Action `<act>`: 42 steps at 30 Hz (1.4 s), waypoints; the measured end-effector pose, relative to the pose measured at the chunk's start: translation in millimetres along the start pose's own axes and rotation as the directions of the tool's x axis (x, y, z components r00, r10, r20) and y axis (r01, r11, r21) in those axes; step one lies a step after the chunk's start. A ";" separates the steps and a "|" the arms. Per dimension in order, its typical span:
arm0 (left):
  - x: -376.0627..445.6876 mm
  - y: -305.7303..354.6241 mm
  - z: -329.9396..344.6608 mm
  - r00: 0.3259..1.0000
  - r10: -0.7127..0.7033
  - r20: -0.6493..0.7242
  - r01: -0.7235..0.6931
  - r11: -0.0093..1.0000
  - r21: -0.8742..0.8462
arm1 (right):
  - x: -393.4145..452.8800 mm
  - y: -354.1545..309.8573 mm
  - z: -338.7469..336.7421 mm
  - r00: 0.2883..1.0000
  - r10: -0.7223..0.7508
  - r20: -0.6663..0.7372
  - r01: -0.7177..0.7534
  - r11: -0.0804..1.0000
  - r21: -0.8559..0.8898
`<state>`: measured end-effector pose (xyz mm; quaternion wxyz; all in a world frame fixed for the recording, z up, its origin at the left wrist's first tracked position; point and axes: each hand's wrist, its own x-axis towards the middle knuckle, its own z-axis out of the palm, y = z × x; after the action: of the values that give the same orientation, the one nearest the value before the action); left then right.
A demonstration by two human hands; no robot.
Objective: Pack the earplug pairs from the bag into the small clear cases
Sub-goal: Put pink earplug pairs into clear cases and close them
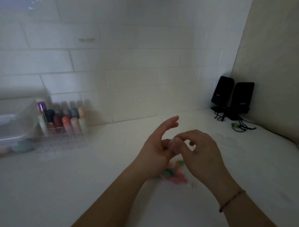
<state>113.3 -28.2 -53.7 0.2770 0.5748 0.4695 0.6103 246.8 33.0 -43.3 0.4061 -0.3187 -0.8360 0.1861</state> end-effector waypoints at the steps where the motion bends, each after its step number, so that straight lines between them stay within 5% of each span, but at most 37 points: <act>1: 0.0 0.3 0.8 0.999 -0.009 -0.032 0.008 1.000 -0.012 | 1.4 0.3 -1.6 1.000 -0.004 0.014 0.004 1.000 -0.013; 5: -0.6 2.0 4.9 0.985 0.060 -0.164 -0.038 0.991 0.130 | 5.9 -2.3 -7.4 0.985 0.132 -0.113 -0.103 0.966 0.236; 9: -1.1 -1.9 5.9 0.953 0.265 -0.149 -0.182 0.889 0.420 | 5.6 -0.3 -4.8 0.976 0.216 -0.007 -0.189 0.870 0.455; 11: 0.0 -3.7 1.6 0.949 0.272 -0.161 -0.164 0.860 0.483 | 4.4 6.1 -3.8 0.979 0.201 -0.034 -0.181 0.933 0.312; 13: 0.7 -5.3 -4.4 0.948 0.250 -0.196 -0.112 0.840 0.531 | 1.8 14.1 -3.5 0.989 0.125 -0.080 -0.127 0.992 -0.012; 17: 3.0 -5.8 -13.7 0.907 0.195 -0.374 0.012 0.874 0.485 | -7.3 12.5 8.6 0.979 0.091 0.182 -0.016 0.926 -0.377; 26: 4.7 -7.2 -13.9 0.897 0.054 -0.440 0.098 0.944 0.314 | -21.8 -15.0 36.7 0.927 -0.026 0.373 0.079 0.989 -0.127; 31: 6.5 -17.1 -19.5 0.949 -0.049 -0.312 0.171 0.910 0.377 | 5.7 14.1 2.2 0.993 0.115 0.012 -0.114 0.991 -0.068; 32: 7.0 -17.3 -23.8 0.960 -0.049 -0.274 0.164 0.895 0.415 | 13.1 21.7 0.7 0.992 0.120 0.023 -0.114 0.977 -0.178; 35: 6.4 -18.0 -38.9 0.974 -0.136 -0.183 0.217 0.799 0.560 | 36.2 47.2 12.6 0.912 0.227 0.342 -0.008 0.842 -0.539; 39: 1.0 -24.5 -54.0 0.955 -0.252 -0.157 0.296 0.753 0.587 | 59.0 73.2 21.1 0.762 0.438 0.477 -0.091 0.802 -0.590; 42: 0.6 -21.6 -64.3 0.957 -0.228 -0.177 0.289 0.762 0.579 | 59.4 80.8 21.6 0.740 0.468 0.483 -0.089 0.780 -0.620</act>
<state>47.0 -35.3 -66.1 0.1397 0.5324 0.7255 0.4132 232.6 131.3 -69.1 -0.0341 -0.4721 -0.8765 0.0878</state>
